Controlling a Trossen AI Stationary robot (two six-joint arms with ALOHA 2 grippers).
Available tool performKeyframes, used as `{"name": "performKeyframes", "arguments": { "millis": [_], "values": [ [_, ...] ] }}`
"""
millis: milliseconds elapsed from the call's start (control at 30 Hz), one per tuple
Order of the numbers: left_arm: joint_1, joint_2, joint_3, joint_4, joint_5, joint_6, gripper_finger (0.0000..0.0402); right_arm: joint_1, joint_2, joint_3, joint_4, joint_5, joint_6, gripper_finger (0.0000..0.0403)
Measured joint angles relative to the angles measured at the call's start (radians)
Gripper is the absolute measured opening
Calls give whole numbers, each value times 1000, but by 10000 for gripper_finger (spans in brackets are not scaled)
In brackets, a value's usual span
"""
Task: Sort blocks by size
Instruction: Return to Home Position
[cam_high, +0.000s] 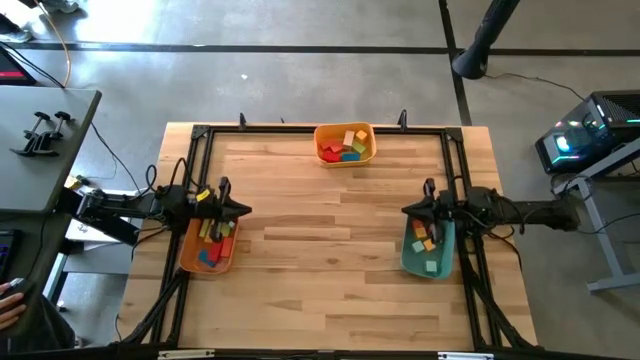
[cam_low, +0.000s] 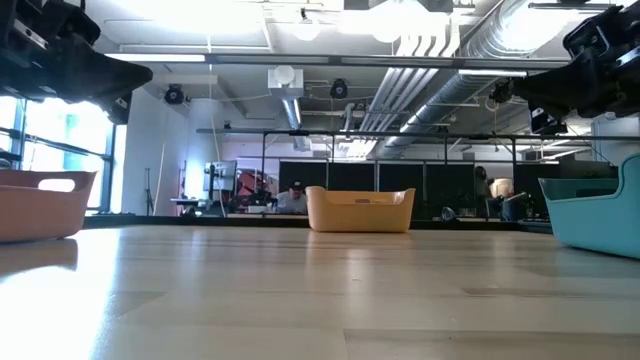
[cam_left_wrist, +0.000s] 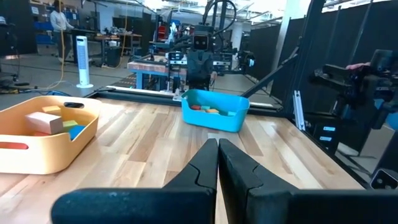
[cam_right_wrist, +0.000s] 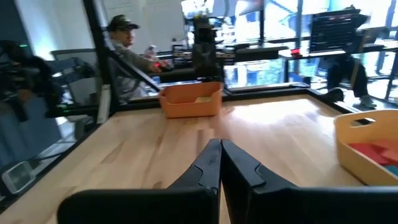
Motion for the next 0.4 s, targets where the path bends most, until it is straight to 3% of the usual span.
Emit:
{"name": "performKeyframes", "arguments": {
  "millis": [400],
  "values": [
    [71, 0, 0, 0, 0, 0, 0, -137, 0, 0, 0, 0, 0, 0]
  ]
}}
